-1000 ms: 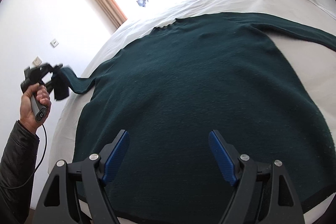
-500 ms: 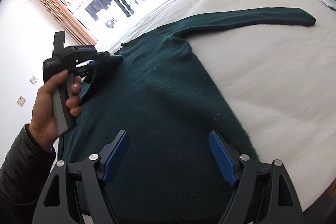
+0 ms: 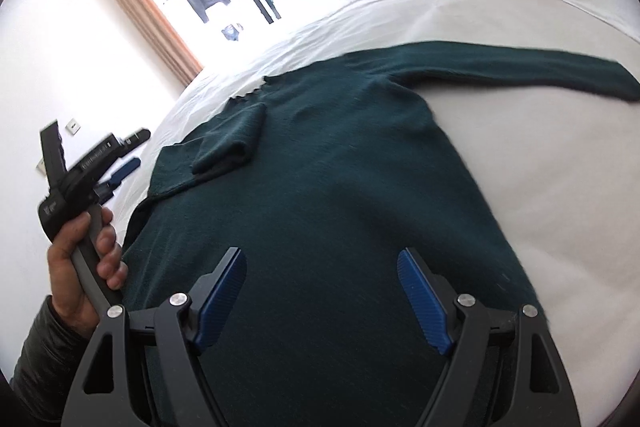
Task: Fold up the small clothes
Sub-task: 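Fold the held sleeve across the sweater body with the left gripper, release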
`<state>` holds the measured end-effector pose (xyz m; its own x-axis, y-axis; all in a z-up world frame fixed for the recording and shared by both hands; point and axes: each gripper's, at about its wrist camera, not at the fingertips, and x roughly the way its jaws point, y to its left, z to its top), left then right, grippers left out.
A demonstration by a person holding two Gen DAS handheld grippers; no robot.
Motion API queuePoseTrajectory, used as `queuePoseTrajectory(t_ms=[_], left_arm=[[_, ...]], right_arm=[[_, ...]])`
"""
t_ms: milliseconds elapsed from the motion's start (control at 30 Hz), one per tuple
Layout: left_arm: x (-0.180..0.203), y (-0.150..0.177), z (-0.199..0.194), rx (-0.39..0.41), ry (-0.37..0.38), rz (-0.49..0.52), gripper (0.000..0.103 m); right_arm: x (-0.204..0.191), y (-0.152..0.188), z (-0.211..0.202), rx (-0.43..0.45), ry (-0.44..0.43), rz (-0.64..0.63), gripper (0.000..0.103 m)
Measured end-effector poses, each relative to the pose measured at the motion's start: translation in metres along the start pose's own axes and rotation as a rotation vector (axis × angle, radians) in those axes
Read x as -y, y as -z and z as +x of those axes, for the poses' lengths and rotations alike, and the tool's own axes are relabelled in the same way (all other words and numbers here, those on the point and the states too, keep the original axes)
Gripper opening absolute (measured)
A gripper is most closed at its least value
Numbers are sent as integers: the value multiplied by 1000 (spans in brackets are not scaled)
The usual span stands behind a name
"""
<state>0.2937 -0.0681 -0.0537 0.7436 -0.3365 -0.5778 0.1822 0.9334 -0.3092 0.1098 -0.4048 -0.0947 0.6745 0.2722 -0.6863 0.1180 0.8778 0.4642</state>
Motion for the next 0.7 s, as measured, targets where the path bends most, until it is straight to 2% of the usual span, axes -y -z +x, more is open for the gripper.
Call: queuePoseTrajectory(t_ms=[67,133,167,200,233,300,400,467,567,700], left_arm=[[-23,10,11,-15,-42,-24,67],[-47,25,20,-20,-69,-54,67],[-65,34,25,-25,-38,-117,67],[-85,39,27,-12,29,-200,67],[-99,41,31,1,75,-259,67],[-118,42,35,13,115,-331,67],[-119,43,37,13,89,-297,67],[-124,44,37,14,85,-293,67],[-127,44,38,19,82,-287,67],[-121,41,36,26,83,-284,67]], right_arm=[[-19,-13,12,-3,-19,-42,81],[-48,-32,33,0,-11,-149,81],[-57,-36,39,-1,-2,-181,81],[-71,-42,49,-3,10,-233,81],[-91,-49,66,-5,35,-323,82],[-114,-56,87,0,71,-434,82],[-151,-67,130,14,156,-622,82],[-161,-70,147,7,189,-687,82],[-172,-72,170,-29,189,-740,82],[-182,-59,200,-80,258,-859,81]])
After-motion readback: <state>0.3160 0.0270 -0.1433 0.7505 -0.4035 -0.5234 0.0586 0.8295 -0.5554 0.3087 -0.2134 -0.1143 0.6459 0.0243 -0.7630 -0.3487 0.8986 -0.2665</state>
